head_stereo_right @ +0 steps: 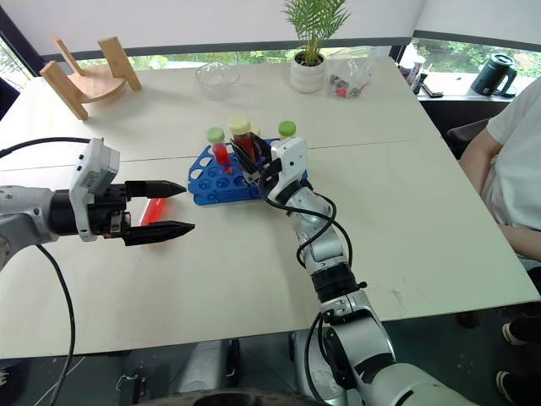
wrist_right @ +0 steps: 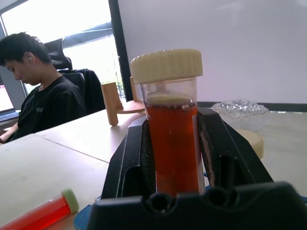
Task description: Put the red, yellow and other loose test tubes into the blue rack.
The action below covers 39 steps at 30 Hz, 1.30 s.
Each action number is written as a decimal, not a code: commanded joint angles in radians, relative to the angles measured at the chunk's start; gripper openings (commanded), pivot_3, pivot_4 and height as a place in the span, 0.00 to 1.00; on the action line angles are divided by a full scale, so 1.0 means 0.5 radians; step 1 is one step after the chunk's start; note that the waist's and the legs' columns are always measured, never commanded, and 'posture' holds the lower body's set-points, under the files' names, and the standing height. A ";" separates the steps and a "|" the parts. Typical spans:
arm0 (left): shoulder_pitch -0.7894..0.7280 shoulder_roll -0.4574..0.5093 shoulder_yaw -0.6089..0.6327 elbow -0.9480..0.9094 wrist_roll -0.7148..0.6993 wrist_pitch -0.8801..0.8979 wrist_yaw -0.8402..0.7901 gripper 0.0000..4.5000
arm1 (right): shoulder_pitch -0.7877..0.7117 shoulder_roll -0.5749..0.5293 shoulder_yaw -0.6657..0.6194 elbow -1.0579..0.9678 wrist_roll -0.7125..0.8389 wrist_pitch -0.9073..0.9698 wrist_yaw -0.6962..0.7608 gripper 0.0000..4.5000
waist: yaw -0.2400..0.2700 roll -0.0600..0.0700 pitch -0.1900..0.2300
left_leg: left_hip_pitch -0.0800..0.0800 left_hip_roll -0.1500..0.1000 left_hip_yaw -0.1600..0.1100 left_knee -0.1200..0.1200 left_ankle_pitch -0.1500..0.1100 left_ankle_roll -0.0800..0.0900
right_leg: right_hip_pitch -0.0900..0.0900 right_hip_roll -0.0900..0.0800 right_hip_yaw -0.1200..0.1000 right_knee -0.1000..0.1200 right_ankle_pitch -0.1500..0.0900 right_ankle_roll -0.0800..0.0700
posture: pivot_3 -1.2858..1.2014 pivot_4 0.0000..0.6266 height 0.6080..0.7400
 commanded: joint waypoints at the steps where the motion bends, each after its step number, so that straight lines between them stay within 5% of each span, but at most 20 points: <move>1: 0.005 0.031 0.083 -0.049 -0.009 -0.028 0.006 1.00 | -0.051 0.038 -0.015 0.022 -0.001 -0.085 -0.001 0.19 | -0.001 0.000 0.000 | 0.000 0.000 0.000 0.000 0.000 0.000 | 0.000 0.000 0.000 0.000 0.000 0.000 | 0.52 0.24 1.00; 39: 0.028 0.054 0.105 -0.012 0.074 -0.118 0.043 1.00 | 0.072 0.028 -0.060 0.067 0.007 -0.012 -0.043 0.19 | -0.001 0.000 0.000 | 0.000 0.000 0.000 0.000 0.000 0.000 | 0.000 0.000 0.000 0.000 0.000 0.000 | 0.52 0.24 1.00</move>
